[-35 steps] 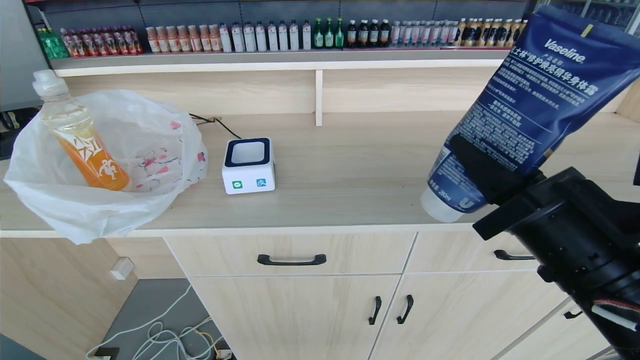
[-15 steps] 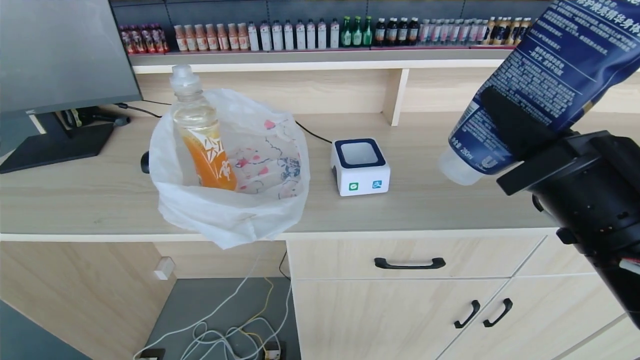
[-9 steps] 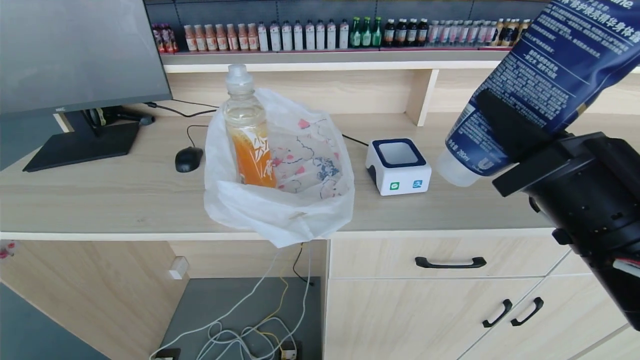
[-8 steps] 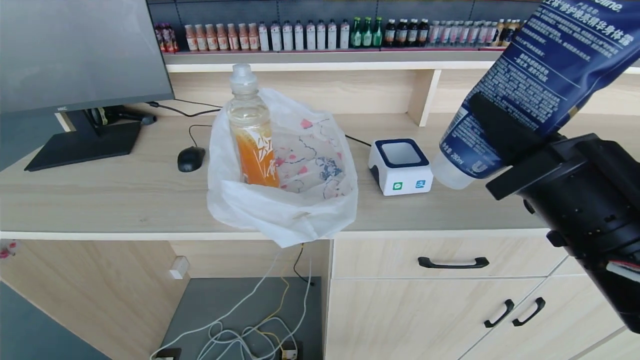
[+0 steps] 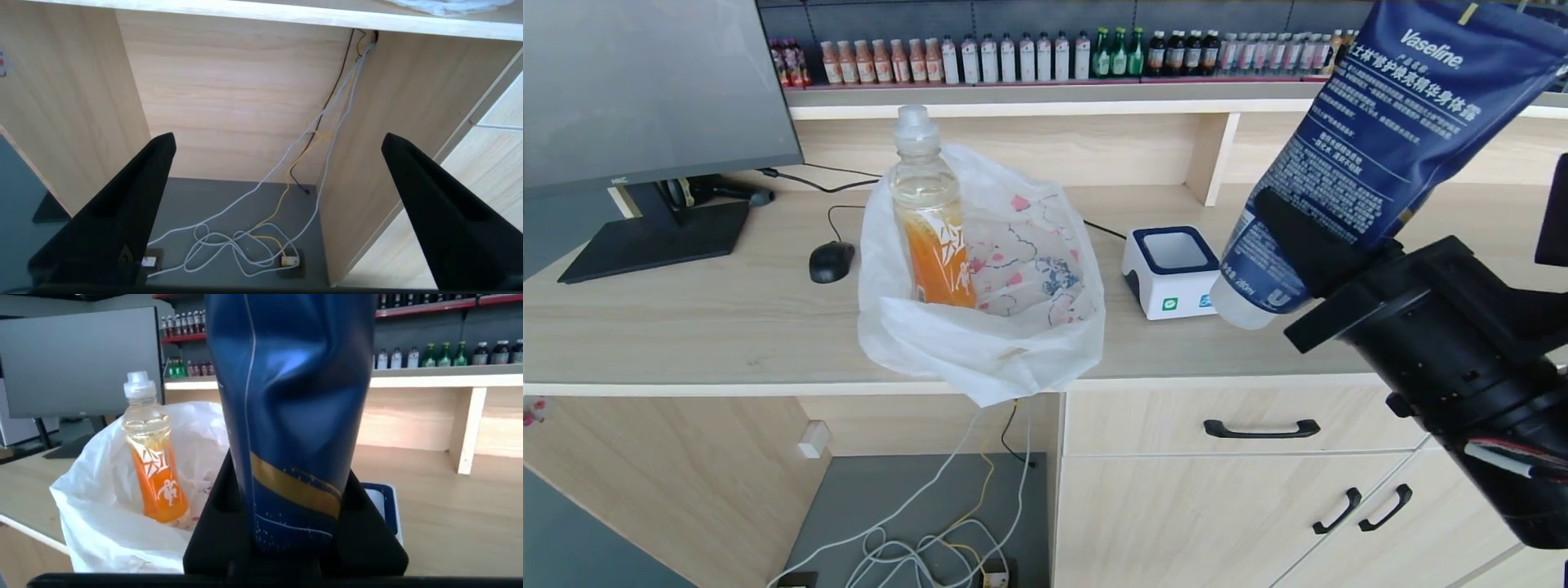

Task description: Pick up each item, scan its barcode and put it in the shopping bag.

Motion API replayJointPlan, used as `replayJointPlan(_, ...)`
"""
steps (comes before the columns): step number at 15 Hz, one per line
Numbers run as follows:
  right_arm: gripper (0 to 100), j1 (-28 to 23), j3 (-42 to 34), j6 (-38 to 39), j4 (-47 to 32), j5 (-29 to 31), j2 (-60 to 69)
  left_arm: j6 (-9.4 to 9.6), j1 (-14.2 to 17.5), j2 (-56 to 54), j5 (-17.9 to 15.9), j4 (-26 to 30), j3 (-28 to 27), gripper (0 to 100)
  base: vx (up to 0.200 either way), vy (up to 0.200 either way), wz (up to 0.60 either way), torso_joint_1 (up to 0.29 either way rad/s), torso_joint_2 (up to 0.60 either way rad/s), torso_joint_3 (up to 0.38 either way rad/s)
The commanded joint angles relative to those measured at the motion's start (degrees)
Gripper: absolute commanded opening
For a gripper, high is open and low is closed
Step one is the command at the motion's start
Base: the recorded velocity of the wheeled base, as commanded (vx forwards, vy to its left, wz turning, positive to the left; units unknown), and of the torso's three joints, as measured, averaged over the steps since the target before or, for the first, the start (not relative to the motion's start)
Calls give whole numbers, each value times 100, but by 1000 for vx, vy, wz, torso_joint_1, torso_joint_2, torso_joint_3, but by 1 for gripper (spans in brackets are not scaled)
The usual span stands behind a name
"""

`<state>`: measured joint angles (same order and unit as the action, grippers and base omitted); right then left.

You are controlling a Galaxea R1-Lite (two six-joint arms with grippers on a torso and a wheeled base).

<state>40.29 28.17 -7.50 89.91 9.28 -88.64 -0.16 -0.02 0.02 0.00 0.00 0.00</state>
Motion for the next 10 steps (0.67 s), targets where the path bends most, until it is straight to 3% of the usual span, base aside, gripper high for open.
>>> replayJointPlan(1, 0, -461, 171, -498, 9, -690, -488, -2, 2, -2, 0, 0, 0, 100, 0, 0, 0, 0, 0, 0)
replayJointPlan(4, 0, -1296, 373, -2274, 9, -1886, -708, -2, 2, -2, 0, 0, 0, 100, 0, 0, 0, 0, 0, 0)
replayJointPlan(7, 0, -1208, 1164, -3741, 9, -2132, -1112, -2, 2, -2, 0, 0, 0, 100, 0, 0, 0, 0, 0, 0)
replayJointPlan(10, 0, -1507, 2034, -4620, 9, -3230, -1446, -2, -6, -2, 0, 0, 0, 100, 0, 0, 0, 0, 0, 0)
